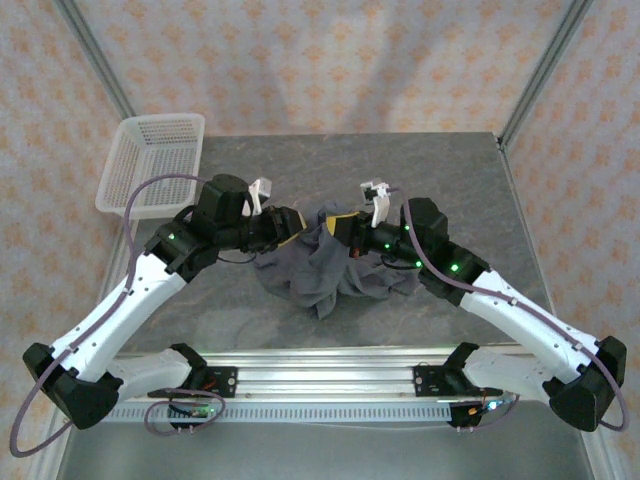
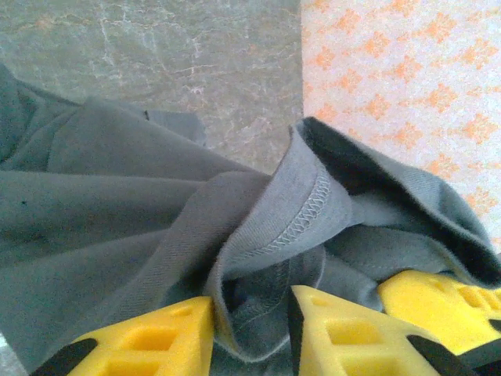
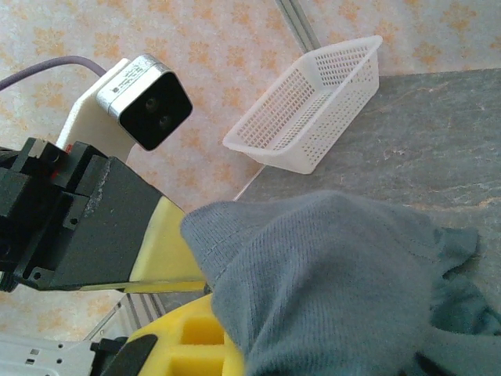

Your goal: Fold the inside-out t-shirt

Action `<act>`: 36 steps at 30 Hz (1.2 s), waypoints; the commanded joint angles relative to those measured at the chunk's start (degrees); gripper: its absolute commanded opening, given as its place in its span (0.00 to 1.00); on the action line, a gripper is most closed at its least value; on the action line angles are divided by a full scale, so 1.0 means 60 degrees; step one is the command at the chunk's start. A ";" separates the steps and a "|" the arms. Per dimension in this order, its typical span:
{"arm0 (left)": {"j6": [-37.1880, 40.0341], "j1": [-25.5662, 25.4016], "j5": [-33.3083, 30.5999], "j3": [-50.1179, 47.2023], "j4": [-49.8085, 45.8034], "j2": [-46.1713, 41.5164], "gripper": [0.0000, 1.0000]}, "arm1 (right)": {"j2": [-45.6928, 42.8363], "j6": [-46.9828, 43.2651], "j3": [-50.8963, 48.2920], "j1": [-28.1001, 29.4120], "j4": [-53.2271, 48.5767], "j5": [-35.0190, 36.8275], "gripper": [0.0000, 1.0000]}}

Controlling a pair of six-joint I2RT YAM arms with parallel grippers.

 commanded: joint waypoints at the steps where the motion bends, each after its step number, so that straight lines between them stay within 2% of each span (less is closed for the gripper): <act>1: -0.0125 -0.0057 0.0064 -0.0150 0.0448 0.0115 0.28 | -0.0206 0.0087 -0.0031 -0.0059 0.0247 0.0121 0.00; 3: -0.0102 -0.0059 0.0117 -0.0167 0.0403 0.0186 0.29 | -0.0237 0.0097 -0.0021 -0.0059 0.0286 0.0167 0.00; 7: 0.0188 -0.0059 0.0073 0.0070 -0.0102 0.0377 0.40 | -0.0221 0.0169 -0.0033 -0.0049 0.0367 0.0140 0.00; 9: 0.0237 -0.0051 0.0209 0.0140 -0.0142 0.0500 0.41 | -0.0206 0.0186 -0.0019 -0.0053 0.0382 0.0110 0.00; 10: 0.0241 -0.0053 0.0273 0.0186 -0.0139 0.0557 0.39 | -0.0206 0.0196 -0.0020 -0.0060 0.0407 0.0142 0.00; 12: 0.0216 -0.0067 0.0322 0.0234 0.0009 0.0571 0.27 | -0.0206 0.0177 -0.0010 -0.0052 0.0367 0.0181 0.00; 14: 0.0262 -0.0070 0.0326 0.0397 0.0140 0.0531 0.03 | -0.0248 0.0185 -0.0073 -0.0048 0.0270 0.0374 0.00; 16: 0.0505 -0.0057 0.0221 0.0920 -0.0053 0.0476 0.00 | -0.0389 0.0184 -0.0292 -0.0059 0.0107 0.0765 0.00; 19: 0.1213 0.0090 0.0325 0.2344 -0.0505 0.0496 0.00 | -0.0830 -0.0032 -0.1357 -0.0070 -0.0209 0.1736 0.11; 21: 0.1374 0.0175 0.0723 0.2997 -0.0538 0.0588 0.00 | -0.1057 -0.0187 -0.2315 -0.0062 -0.0268 0.2324 0.28; 22: 0.1346 0.0190 0.0993 0.3187 -0.0452 0.0658 0.00 | -0.1109 -0.0202 -0.2747 -0.0063 -0.0273 0.2429 0.32; 25: 0.1808 0.0192 0.1553 0.3408 -0.0668 0.0894 0.00 | -0.1319 0.0076 -0.3292 -0.0062 -0.0357 0.2033 0.37; 27: 0.2530 0.0190 0.1779 0.3361 -0.1188 0.1000 0.00 | -0.1550 0.0111 -0.3198 -0.0063 -0.0587 0.1913 0.41; 31: 0.3919 0.0184 0.2152 0.2935 -0.2276 0.1164 0.00 | -0.2061 -0.0415 -0.2323 -0.0062 -0.1648 0.2547 0.49; 36: 0.4056 0.0175 0.2421 0.2216 -0.2220 0.1044 0.00 | -0.1467 -0.1823 -0.0886 0.0049 -0.2310 0.1378 0.58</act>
